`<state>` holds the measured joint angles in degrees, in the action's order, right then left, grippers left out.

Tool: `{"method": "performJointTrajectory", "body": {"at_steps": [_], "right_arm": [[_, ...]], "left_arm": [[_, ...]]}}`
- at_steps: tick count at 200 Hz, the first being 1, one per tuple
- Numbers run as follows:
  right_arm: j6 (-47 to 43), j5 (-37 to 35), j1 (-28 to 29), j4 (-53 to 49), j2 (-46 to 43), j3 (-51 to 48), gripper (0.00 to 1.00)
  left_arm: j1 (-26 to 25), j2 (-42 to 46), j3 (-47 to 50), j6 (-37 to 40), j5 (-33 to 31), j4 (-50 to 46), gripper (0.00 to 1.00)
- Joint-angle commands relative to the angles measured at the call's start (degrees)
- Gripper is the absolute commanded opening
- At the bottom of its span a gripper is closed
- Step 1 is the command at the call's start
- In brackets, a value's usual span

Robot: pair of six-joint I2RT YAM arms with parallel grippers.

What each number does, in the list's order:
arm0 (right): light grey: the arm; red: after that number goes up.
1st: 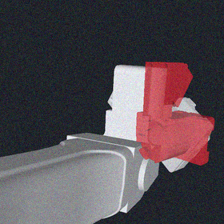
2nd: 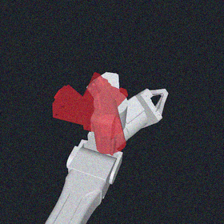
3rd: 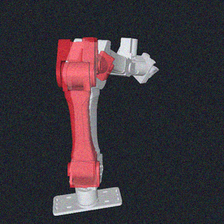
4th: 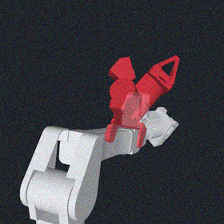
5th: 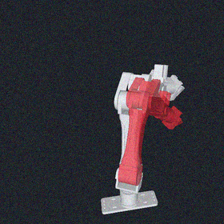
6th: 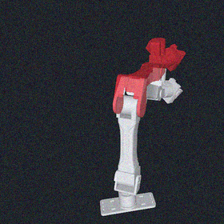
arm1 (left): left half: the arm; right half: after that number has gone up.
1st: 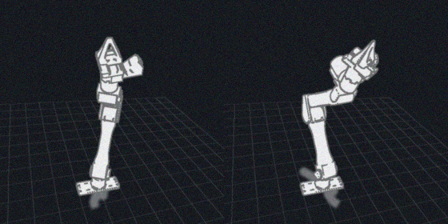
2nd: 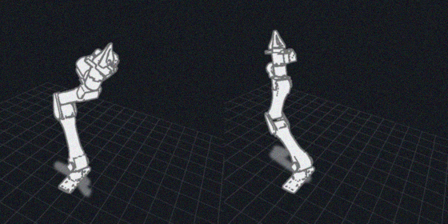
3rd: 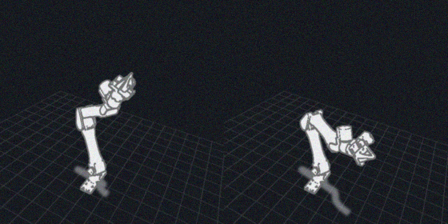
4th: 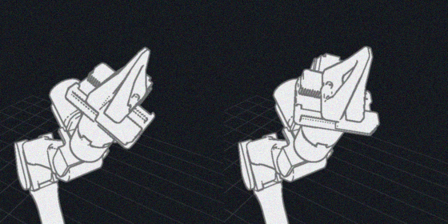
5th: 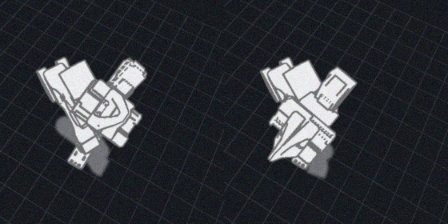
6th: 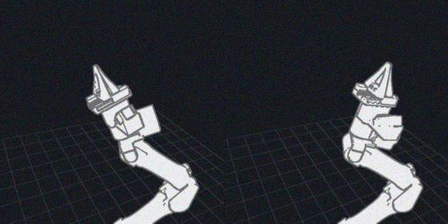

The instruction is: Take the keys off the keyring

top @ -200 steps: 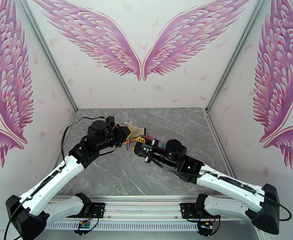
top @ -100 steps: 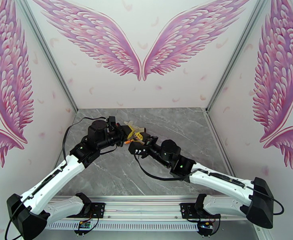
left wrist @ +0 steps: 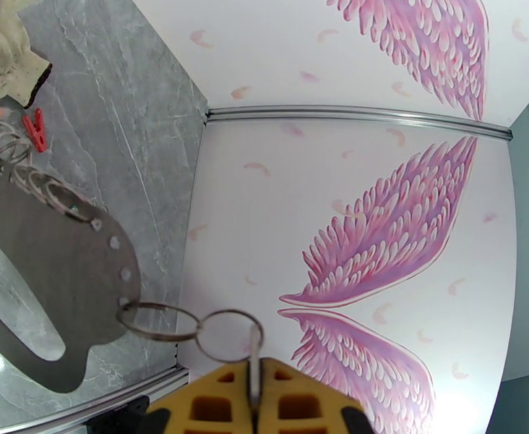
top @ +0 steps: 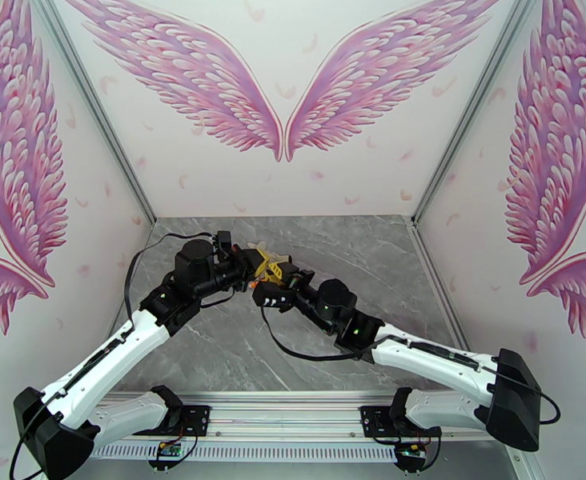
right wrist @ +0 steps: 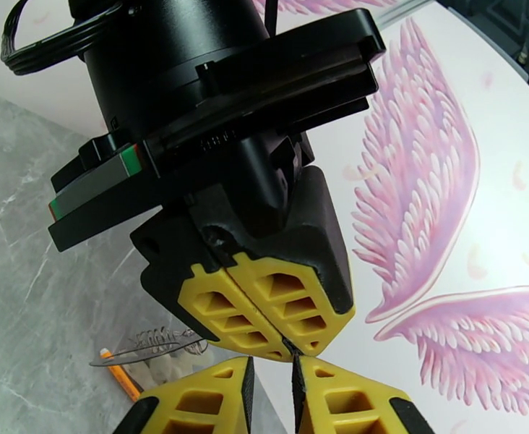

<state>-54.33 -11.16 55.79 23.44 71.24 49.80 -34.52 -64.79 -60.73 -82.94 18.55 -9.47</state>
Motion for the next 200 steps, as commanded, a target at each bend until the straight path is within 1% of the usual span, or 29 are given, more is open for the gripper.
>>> {"method": "performJointTrajectory", "body": {"at_steps": [1, 35, 64, 97, 124, 141, 149, 156, 174, 188, 197, 200], "right_arm": [[-1.74, -3.34, 0.03, 2.23, 1.06, 1.79, 0.24], [-1.96, -2.83, 0.01, 1.61, -0.56, 1.8, 0.24], [-3.0, -1.6, -1.35, 0.6, -0.66, 1.01, 0.24], [-2.87, 0.05, -2.22, -1.06, -0.9, 1.79, 0.2], [-2.53, 2.1, -2.83, -2.89, -1.57, 1.38, 0.2], [-0.82, 3.19, -3.64, -3.83, -2.35, 1.31, 0.21], [0.78, 5.02, -4.49, -5.98, -3.2, 1.65, 0.25], [3.08, 7.11, -5.31, -9.83, -4.01, 2.89, 0.27], [9.42, 10.58, -7.16, -18.8, -6.0, 5.77, 0.34], [13.75, 14.78, -8.98, -21.67, -8.07, 5.42, 0.4], [16.68, 17.18, -10.07, -22.75, -9.03, 4.97, 0.43], [17.29, 17.83, -10.33, -23.09, -9.15, 4.89, 0.43]], "left_arm": [[-0.9, 1.17, 0.59, 0.04, 1.56, 1.52, 0.0], [-0.73, 1.84, 1.46, -0.27, 1.67, 0.98, 0.0], [-0.72, 2.3, 1.67, -0.38, 2.18, 1.65, 0.0], [-0.79, 2.81, 1.62, -0.61, 2.72, 1.83, 0.0], [-0.25, 3.21, 1.58, 0.04, 2.37, 1.55, 0.0], [0.2, 3.19, 1.62, 0.39, 3.4, 2.53, 0.0], [0.69, 2.61, 0.8, 2.24, 4.82, 2.66, 0.0], [1.53, 1.88, -0.97, 5.07, 6.45, 0.26, 0.0], [2.79, 0.22, -6.55, 14.68, 9.45, -9.91, 0.0], [3.45, -1.03, -9.96, 21.43, 11.45, -17.51, 0.0], [3.88, -2.3, -12.68, 25.81, 11.79, -24.19, 0.0], [3.98, -2.79, -14.83, 27.36, 11.91, -25.88, 0.0]]}}
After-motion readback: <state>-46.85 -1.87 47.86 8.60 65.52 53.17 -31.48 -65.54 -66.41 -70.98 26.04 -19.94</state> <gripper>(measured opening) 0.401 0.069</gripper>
